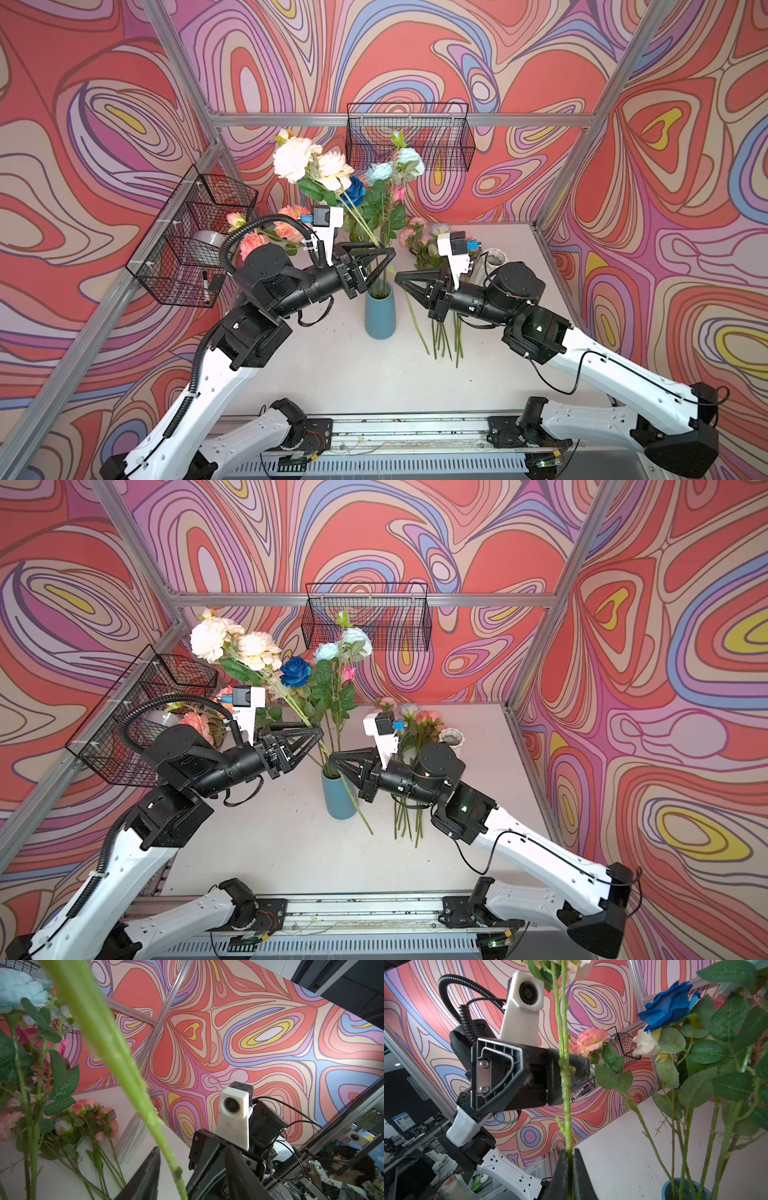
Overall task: Arrange flowers in a vase
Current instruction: Place the flower in the vase.
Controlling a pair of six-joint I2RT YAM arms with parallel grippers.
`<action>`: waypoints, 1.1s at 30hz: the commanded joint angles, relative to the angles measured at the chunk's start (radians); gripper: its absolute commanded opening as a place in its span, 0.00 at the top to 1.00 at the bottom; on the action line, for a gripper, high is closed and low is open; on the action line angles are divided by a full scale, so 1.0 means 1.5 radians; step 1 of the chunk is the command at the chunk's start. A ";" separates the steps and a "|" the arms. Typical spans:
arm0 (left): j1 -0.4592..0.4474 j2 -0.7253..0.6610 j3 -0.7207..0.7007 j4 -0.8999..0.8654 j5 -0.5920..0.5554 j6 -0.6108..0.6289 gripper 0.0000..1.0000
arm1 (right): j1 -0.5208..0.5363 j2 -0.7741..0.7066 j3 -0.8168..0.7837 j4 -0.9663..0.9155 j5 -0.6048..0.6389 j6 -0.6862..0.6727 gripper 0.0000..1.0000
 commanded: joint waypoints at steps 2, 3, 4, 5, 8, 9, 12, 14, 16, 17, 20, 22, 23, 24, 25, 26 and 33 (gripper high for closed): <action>-0.004 -0.003 0.034 -0.036 -0.013 0.043 0.78 | 0.004 0.001 0.018 0.009 0.006 -0.001 1.00; -0.004 0.000 0.044 -0.046 -0.016 0.049 0.85 | 0.004 0.002 0.020 0.004 0.008 -0.001 1.00; -0.004 0.003 0.053 -0.055 -0.020 0.056 0.91 | 0.005 0.002 0.020 -0.002 0.011 -0.004 1.00; -0.004 0.007 0.065 -0.078 -0.026 0.066 0.98 | 0.005 0.000 0.020 -0.009 0.018 -0.004 0.99; -0.004 0.013 0.108 -0.130 -0.057 0.112 1.00 | 0.004 -0.017 0.017 -0.045 0.050 -0.022 0.78; -0.004 0.014 0.122 -0.147 -0.069 0.129 1.00 | 0.005 -0.027 0.010 -0.053 0.064 -0.026 0.74; -0.004 0.019 0.158 -0.190 -0.114 0.189 1.00 | 0.005 -0.065 -0.010 -0.073 0.103 -0.041 0.73; -0.004 0.022 0.169 -0.197 -0.148 0.228 1.00 | 0.005 -0.093 -0.021 -0.087 0.126 -0.051 0.74; -0.004 0.026 0.170 -0.189 -0.174 0.258 1.00 | 0.005 -0.114 -0.027 -0.104 0.142 -0.057 0.75; -0.004 0.031 0.170 -0.182 -0.183 0.274 1.00 | 0.005 -0.124 -0.030 -0.111 0.148 -0.060 0.76; -0.004 0.049 0.172 -0.164 -0.216 0.308 1.00 | 0.005 -0.151 -0.039 -0.129 0.169 -0.065 0.78; -0.004 0.066 0.179 -0.161 -0.232 0.326 1.00 | 0.005 -0.166 -0.046 -0.136 0.177 -0.068 0.79; -0.004 0.075 0.180 -0.158 -0.241 0.333 1.00 | 0.005 -0.173 -0.047 -0.144 0.183 -0.069 0.79; -0.004 0.082 0.180 -0.156 -0.246 0.338 1.00 | 0.004 -0.179 -0.049 -0.146 0.186 -0.070 0.79; -0.004 0.090 0.178 -0.155 -0.253 0.339 1.00 | 0.005 -0.186 -0.052 -0.150 0.191 -0.071 0.80; -0.004 0.097 0.173 -0.153 -0.257 0.341 1.00 | 0.005 -0.193 -0.055 -0.151 0.195 -0.071 0.80; -0.004 0.102 0.089 -0.100 -0.292 0.342 1.00 | 0.005 -0.216 -0.063 -0.164 0.209 -0.076 0.82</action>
